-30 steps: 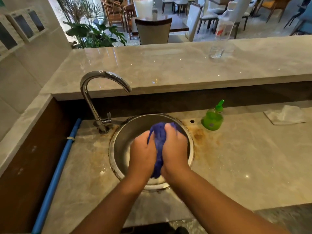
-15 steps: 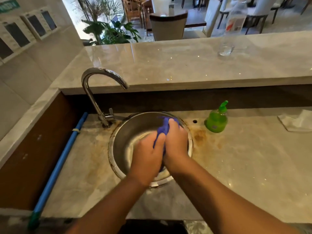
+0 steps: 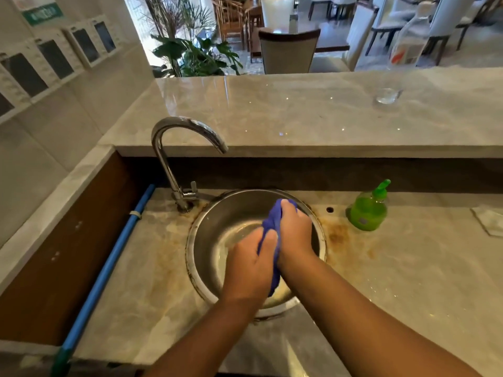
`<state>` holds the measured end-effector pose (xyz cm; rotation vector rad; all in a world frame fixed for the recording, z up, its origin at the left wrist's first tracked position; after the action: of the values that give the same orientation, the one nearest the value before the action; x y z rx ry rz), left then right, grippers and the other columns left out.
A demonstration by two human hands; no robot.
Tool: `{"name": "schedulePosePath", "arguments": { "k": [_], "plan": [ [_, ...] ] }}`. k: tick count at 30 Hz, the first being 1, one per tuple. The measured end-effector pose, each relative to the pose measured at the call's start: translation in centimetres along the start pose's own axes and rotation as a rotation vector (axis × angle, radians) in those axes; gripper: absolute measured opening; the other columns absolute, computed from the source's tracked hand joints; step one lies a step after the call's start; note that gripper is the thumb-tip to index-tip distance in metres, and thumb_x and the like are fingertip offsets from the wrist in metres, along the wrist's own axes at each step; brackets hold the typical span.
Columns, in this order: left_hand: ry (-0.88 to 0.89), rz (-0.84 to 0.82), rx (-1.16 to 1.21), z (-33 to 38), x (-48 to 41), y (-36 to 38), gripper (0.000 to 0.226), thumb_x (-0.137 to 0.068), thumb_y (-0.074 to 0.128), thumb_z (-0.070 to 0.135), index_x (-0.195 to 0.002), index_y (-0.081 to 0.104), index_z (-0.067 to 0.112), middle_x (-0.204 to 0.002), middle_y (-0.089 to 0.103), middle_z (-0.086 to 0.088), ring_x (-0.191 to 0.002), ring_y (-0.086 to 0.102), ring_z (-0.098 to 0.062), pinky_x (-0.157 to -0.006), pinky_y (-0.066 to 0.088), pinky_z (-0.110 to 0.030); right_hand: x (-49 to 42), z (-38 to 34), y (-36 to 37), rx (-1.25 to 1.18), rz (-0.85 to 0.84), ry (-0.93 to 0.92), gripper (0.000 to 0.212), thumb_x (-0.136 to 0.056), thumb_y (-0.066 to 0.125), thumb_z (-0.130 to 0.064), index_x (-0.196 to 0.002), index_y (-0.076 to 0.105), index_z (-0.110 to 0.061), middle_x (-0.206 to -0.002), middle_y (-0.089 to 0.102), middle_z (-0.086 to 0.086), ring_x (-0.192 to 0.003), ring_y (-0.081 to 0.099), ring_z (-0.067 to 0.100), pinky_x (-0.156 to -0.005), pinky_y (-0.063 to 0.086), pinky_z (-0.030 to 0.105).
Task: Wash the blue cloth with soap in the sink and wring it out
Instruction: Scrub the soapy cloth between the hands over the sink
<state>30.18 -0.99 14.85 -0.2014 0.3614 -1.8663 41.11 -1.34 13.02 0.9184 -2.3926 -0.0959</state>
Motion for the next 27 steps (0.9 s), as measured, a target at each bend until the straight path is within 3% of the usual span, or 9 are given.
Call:
{"name": "schedulePosePath", "arguments": {
  "k": [2, 4, 6, 11, 16, 18, 21, 25, 27],
  "plan": [
    [0.026, -0.039, -0.008, -0.3, -0.9, -0.7, 0.034, -0.097, 0.045, 0.038, -0.077, 0.063, 0.017, -0.069, 0.065, -0.007, -0.064, 0.061, -0.021, -0.062, 0.051, -0.043, -0.1, 0.7, 0.6, 0.050, 0.019, -0.005, 0.030, -0.098, 0.052, -0.023, -0.070, 0.058, -0.013, -0.061, 0.053, 0.007, -0.056, 0.052, 0.020, -0.059, 0.045, 0.033],
    [0.009, -0.014, -0.017, -1.1, -3.6, -2.3, 0.033, -0.101, 0.048, 0.031, -0.074, 0.062, 0.019, -0.066, 0.063, -0.005, -0.058, 0.058, -0.012, -0.057, 0.048, -0.033, 1.3, 2.1, 1.8, 0.140, 0.005, -0.069, 0.029, -0.099, 0.051, -0.029, -0.079, 0.066, -0.015, -0.073, 0.068, 0.013, -0.068, 0.064, 0.026, -0.068, 0.053, 0.039],
    [0.002, 0.014, 0.010, -1.3, -5.3, -3.8, 0.030, -0.101, 0.051, 0.023, -0.073, 0.062, 0.019, -0.062, 0.061, -0.001, -0.054, 0.054, -0.004, -0.053, 0.044, -0.022, 2.2, 2.0, 3.4, 0.176, -0.023, -0.130, 0.030, -0.100, 0.049, -0.031, -0.082, 0.068, -0.016, -0.073, 0.070, 0.010, -0.068, 0.065, 0.023, -0.068, 0.054, 0.039],
    [0.114, -0.071, 0.042, -0.5, -5.2, -5.0, 0.045, -0.092, 0.043, 0.050, -0.077, 0.061, 0.012, -0.067, 0.062, -0.006, -0.064, 0.059, -0.024, -0.063, 0.052, -0.046, -1.1, 0.3, 6.1, 0.025, 0.060, -0.064, 0.029, -0.095, 0.054, -0.021, -0.067, 0.058, -0.015, -0.058, 0.050, 0.003, -0.054, 0.049, 0.017, -0.060, 0.044, 0.035],
    [0.011, -0.057, 0.106, -2.6, -10.7, -7.6, 0.032, -0.101, 0.051, 0.026, -0.071, 0.059, 0.020, -0.059, 0.057, 0.004, -0.053, 0.052, -0.006, -0.055, 0.044, -0.027, 2.7, 0.9, 9.2, 0.224, 0.038, -0.300, 0.030, -0.102, 0.048, -0.027, -0.080, 0.065, -0.016, -0.066, 0.064, 0.004, -0.061, 0.061, 0.014, -0.059, 0.051, 0.028],
    [0.026, -0.080, 0.188, -2.5, -9.2, -7.4, 0.027, -0.100, 0.052, 0.026, -0.077, 0.062, 0.016, -0.064, 0.061, -0.002, -0.056, 0.055, -0.013, -0.056, 0.047, -0.031, 0.6, -0.5, 9.5, 0.264, 0.077, -0.319, 0.031, -0.102, 0.049, -0.026, -0.075, 0.060, -0.014, -0.061, 0.057, 0.003, -0.056, 0.055, 0.013, -0.054, 0.046, 0.022],
    [0.128, -0.158, 0.194, -1.2, -7.8, -6.8, 0.037, -0.097, 0.048, 0.043, -0.080, 0.062, 0.012, -0.069, 0.062, -0.009, -0.062, 0.058, -0.025, -0.059, 0.049, -0.042, -1.7, -1.3, 8.9, 0.197, 0.115, -0.254, 0.031, -0.101, 0.050, -0.022, -0.071, 0.055, -0.014, -0.056, 0.049, 0.000, -0.052, 0.047, 0.011, -0.050, 0.041, 0.024],
    [-0.085, -0.065, 0.267, -3.9, -12.1, -7.8, 0.030, -0.101, 0.051, 0.019, -0.073, 0.058, 0.014, -0.060, 0.056, 0.001, -0.054, 0.051, -0.006, -0.053, 0.044, -0.028, 2.9, 0.4, 10.7, 0.330, 0.000, -0.446, 0.032, -0.102, 0.048, -0.023, -0.076, 0.063, -0.012, -0.065, 0.061, 0.012, -0.057, 0.059, 0.012, -0.053, 0.049, 0.022],
    [-0.123, -0.044, 0.293, -4.2, -11.2, -7.6, 0.029, -0.101, 0.051, 0.019, -0.075, 0.060, 0.014, -0.062, 0.059, 0.000, -0.055, 0.054, -0.007, -0.053, 0.045, -0.024, 1.6, -0.4, 11.2, 0.384, -0.006, -0.488, 0.034, -0.103, 0.047, -0.026, -0.075, 0.063, -0.012, -0.062, 0.058, 0.011, -0.056, 0.057, 0.012, -0.054, 0.048, 0.024]
  ]
}}
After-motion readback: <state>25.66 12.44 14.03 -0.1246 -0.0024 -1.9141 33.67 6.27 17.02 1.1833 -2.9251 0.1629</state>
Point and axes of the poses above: each hand's wrist, its own x-axis away from the middle knuckle, its own y-axis out of the palm, z = x × y, the point moved 8 cm from there along -x, towards the middle knuckle
